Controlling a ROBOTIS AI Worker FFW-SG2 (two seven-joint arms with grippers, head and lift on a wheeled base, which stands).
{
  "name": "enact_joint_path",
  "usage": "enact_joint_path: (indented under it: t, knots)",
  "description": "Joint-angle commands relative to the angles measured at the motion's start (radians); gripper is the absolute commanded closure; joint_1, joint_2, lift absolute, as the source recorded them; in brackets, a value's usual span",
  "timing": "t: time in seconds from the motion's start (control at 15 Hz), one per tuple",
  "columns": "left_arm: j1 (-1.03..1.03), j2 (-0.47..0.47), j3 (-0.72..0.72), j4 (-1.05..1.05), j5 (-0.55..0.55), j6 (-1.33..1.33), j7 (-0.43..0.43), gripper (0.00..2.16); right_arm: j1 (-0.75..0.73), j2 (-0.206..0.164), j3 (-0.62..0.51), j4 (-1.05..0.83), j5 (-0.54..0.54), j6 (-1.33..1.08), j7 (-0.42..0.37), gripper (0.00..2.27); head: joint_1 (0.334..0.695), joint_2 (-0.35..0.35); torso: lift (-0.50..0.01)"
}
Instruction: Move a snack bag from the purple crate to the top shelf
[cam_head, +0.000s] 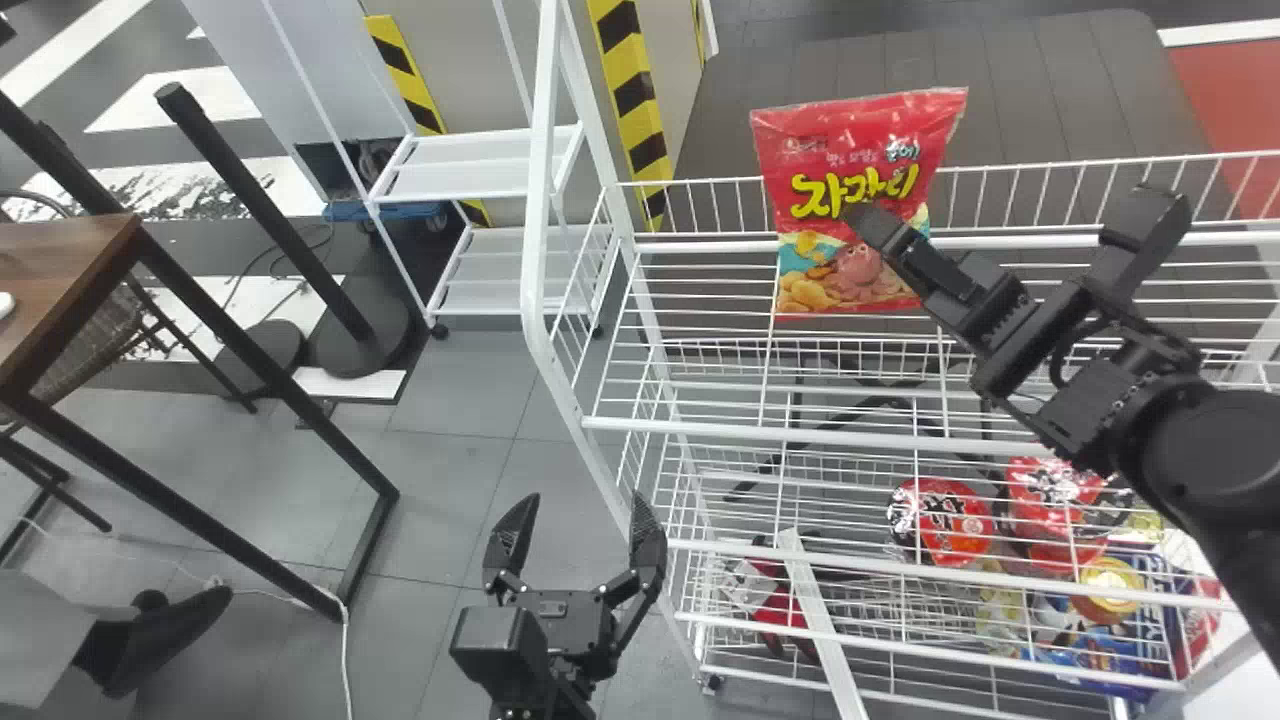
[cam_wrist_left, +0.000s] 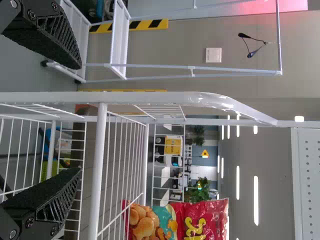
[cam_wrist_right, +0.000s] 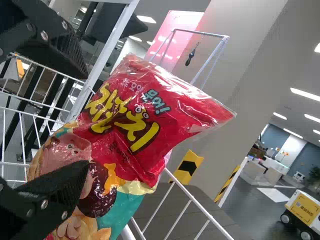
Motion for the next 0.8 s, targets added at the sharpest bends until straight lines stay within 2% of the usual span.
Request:
enact_joint_path:
  t: [0.0,0.33,0.47,0.6,0.73]
  knots:
    - [0.003,0.001,-0.001,-0.004,0.0,-0.002,0.001,0.06,0.041,0.002,-0.003,-0.064,0.006,0.006,-0.01,0.03,0.695,0.283,0.01]
    - [0.005,0.004,-0.002,-0.006,-0.015,-0.008,0.009,0.05,0.201,0.002,-0.02,-0.303,-0.003,0.077,-0.036,0.04,0.695,0.301,0.01]
    - [0.005,0.004,-0.018,-0.006,-0.06,-0.024,0.061,0.03,0.282,-0.054,-0.042,-0.412,0.03,0.064,-0.041,0.04,0.695,0.311,0.01]
    - [0.005,0.007,-0.028,-0.007,-0.072,-0.024,0.072,0.0,0.357,-0.097,-0.074,-0.489,0.081,0.058,-0.038,0.06,0.695,0.297,0.01]
    - [0.006,0.009,-0.037,-0.007,-0.1,-0.024,0.092,0.0,0.451,-0.114,-0.126,-0.57,0.156,0.055,-0.036,0.06,0.695,0.249,0.01]
